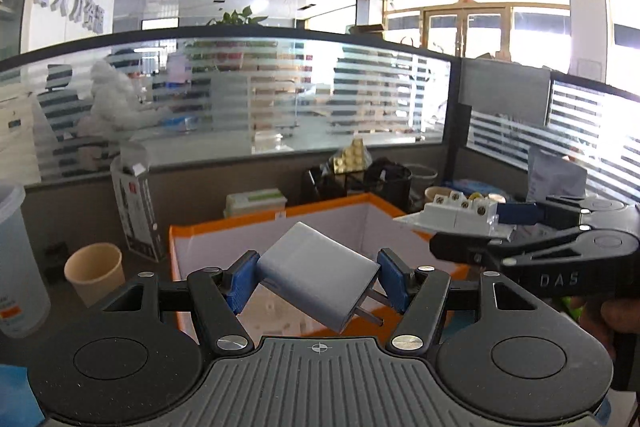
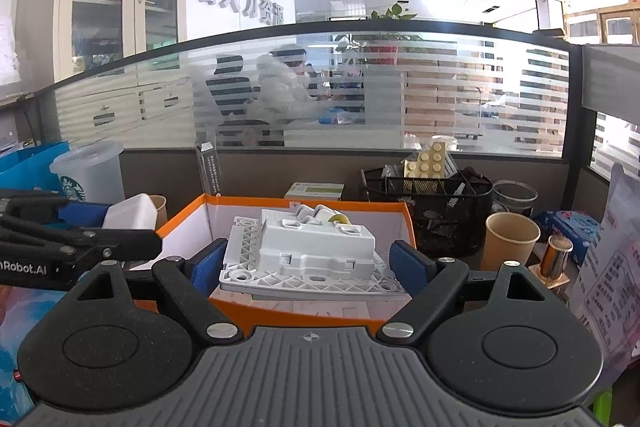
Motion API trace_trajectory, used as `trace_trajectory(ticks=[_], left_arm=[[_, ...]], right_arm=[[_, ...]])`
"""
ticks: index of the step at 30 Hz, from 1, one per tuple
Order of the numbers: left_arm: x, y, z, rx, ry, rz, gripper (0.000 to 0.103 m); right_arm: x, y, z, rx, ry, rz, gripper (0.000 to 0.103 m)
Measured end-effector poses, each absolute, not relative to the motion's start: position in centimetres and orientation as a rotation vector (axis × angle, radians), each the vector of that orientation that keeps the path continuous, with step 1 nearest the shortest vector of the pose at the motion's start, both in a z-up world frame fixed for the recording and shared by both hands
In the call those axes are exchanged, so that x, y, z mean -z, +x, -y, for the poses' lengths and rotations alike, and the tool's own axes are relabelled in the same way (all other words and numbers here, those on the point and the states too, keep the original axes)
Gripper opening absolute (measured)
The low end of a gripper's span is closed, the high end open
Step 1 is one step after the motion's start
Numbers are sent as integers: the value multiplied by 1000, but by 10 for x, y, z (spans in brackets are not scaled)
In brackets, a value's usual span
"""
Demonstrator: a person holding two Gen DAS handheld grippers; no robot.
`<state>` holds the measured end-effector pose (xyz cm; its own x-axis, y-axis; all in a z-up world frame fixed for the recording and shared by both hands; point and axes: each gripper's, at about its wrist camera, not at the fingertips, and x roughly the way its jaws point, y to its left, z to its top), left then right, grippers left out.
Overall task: Organize rigid objects
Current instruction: 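Carry the charger with the left gripper while the right holds the socket panel over the box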
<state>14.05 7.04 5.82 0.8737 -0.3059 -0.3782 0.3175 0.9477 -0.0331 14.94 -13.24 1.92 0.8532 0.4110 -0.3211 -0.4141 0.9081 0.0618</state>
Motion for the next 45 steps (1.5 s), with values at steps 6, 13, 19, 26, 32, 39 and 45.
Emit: trace_trajectory(ticks=[6,13,19,26,32,39,45], left_arm=[[-62,166,-70,304,23,-395,63],[-46,202,-74,267,1,-455,63],[-29,223,-76,248,-1,-505,63],[-13,239,-76,214,6,-555,63],[-2,249,-76,180,24,-591,63],[9,259,-74,168,44,-624,63],[18,263,-69,150,74,-641,63]], right_arm=[[-24,172,127,-432,-20,-344,85],[-17,201,116,-438,-50,-385,85],[-3,223,108,-443,-62,-428,85],[15,246,97,-444,-85,-485,85],[26,265,90,-429,-124,-528,85],[36,280,85,-408,-176,-578,85],[48,288,81,-404,-187,-622,85]])
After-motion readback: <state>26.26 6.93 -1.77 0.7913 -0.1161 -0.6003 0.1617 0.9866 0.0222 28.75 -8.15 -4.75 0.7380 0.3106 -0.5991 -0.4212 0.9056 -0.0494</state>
